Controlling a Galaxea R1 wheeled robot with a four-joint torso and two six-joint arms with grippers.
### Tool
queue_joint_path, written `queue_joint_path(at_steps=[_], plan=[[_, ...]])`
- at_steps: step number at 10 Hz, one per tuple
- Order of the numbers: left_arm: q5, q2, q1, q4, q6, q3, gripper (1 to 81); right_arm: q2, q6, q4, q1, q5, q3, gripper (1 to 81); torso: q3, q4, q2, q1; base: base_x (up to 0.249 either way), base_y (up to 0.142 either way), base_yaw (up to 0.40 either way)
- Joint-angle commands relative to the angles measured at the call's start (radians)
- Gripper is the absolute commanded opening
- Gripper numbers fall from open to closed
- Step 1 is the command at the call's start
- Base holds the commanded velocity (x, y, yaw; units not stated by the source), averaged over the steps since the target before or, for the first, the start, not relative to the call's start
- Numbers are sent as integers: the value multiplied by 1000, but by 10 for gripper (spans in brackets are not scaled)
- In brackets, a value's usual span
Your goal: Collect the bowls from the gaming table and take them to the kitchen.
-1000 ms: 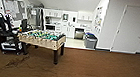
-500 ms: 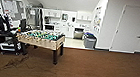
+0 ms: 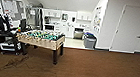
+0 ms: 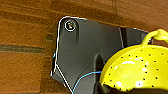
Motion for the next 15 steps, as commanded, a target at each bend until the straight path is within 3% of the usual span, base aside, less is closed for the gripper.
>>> queue_joint_path(at_steps=[1,6,15], plan=[[33,-24,-52,6,-5,3,10,-22,-4,-18,52,-42,6,10,0,0,0,0,0,0,0],[33,-21,-49,8,-5,3,10,-20,-4,-19,50,-47,4,10,0,0,0,0,15,0,0],[33,-18,-49,9,-3,3,10,-14,-4,-19,49,-47,3,10,0,0,-1,-1,124,0,0]])
